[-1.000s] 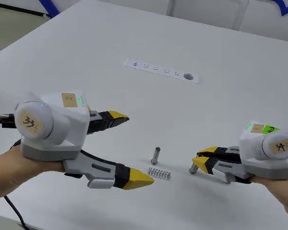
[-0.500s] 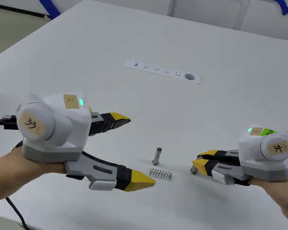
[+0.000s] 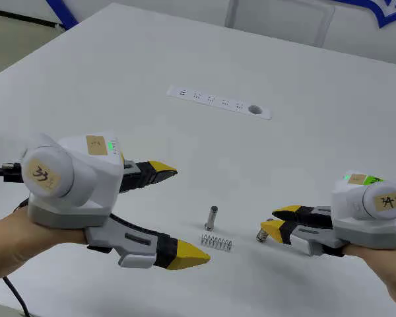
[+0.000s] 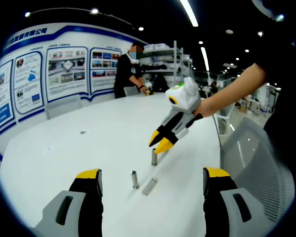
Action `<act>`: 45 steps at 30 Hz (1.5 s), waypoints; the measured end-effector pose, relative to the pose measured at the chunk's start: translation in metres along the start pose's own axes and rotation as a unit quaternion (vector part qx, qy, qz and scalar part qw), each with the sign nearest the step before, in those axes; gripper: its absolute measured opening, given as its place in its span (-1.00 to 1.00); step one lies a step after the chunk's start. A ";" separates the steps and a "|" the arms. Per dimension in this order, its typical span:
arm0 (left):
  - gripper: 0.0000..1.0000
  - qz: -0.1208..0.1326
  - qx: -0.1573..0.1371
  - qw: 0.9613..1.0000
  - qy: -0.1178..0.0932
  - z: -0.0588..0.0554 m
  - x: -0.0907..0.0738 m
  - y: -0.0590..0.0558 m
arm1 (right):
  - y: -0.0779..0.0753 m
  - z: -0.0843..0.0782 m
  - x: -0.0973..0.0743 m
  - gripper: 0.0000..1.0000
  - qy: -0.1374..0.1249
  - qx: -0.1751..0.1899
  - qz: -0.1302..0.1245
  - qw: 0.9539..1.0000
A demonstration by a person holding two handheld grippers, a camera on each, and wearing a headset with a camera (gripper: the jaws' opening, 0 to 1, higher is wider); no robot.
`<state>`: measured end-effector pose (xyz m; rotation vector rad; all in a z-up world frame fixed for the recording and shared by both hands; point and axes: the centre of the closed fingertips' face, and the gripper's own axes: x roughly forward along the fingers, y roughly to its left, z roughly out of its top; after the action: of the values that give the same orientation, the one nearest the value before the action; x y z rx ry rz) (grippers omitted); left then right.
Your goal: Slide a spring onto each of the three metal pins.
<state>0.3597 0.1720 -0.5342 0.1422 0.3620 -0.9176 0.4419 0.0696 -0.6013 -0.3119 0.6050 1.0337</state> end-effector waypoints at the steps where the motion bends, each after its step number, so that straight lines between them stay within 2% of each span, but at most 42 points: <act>1: 0.71 -0.001 0.000 1.000 -0.001 0.000 0.000 0.000 | 0.000 0.001 -0.001 -0.60 -0.001 -0.001 0.000 1.000; 7: 0.72 -0.003 0.003 1.000 -0.004 0.001 0.001 -0.001 | 0.009 0.017 -0.005 -0.58 -0.010 -0.016 0.005 1.000; 10: 0.72 -0.003 0.004 1.000 -0.004 0.000 0.000 0.001 | 0.019 0.029 -0.005 -0.58 -0.019 -0.025 0.012 0.999; 14: 0.71 -0.003 0.001 1.000 -0.006 -0.001 -0.001 0.002 | 0.034 0.034 0.001 -0.58 -0.023 -0.042 0.027 0.998; 17: 0.71 -0.005 0.003 1.000 -0.006 -0.002 -0.001 0.002 | 0.046 0.032 0.011 -0.58 -0.020 -0.043 0.041 0.998; 20: 0.71 -0.005 0.002 1.000 -0.008 -0.003 -0.002 0.003 | 0.059 0.023 0.022 -0.58 0.000 -0.068 0.054 0.996; 22: 0.71 -0.003 0.001 1.000 -0.008 -0.003 -0.004 0.004 | 0.065 0.020 0.028 -0.58 0.007 -0.070 0.061 0.996; 28: 0.71 -0.001 0.003 1.000 -0.005 -0.009 -0.010 0.003 | 0.074 0.006 0.040 -0.58 0.035 -0.095 0.073 0.992; 30: 0.71 -0.001 0.006 1.000 0.000 -0.013 -0.011 0.002 | 0.077 0.000 0.044 -0.58 0.047 -0.112 0.075 0.990; 33: 0.71 0.001 0.003 1.000 0.007 -0.019 -0.013 0.004 | 0.078 -0.008 0.052 -0.59 0.063 -0.121 0.076 0.988; 37: 0.70 0.002 0.000 1.000 0.010 -0.021 -0.016 0.005 | 0.077 -0.016 0.060 -0.59 0.079 -0.132 0.072 0.985; 42: 0.70 0.005 -0.001 1.000 0.010 -0.023 -0.018 0.008 | 0.071 -0.020 0.065 -0.59 0.092 -0.127 0.060 0.986; 44: 0.70 0.006 0.000 1.000 0.010 -0.023 -0.018 0.008 | 0.061 -0.020 0.065 -0.60 0.094 -0.142 0.038 0.985; 45: 0.70 0.005 -0.001 1.000 0.009 -0.023 -0.019 0.008 | 0.062 -0.022 0.066 -0.60 0.096 -0.141 0.046 0.984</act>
<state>0.3498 0.1967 -0.5490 0.1505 0.3782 -0.9058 0.4049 0.1351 -0.6560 -0.6423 0.6512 1.1883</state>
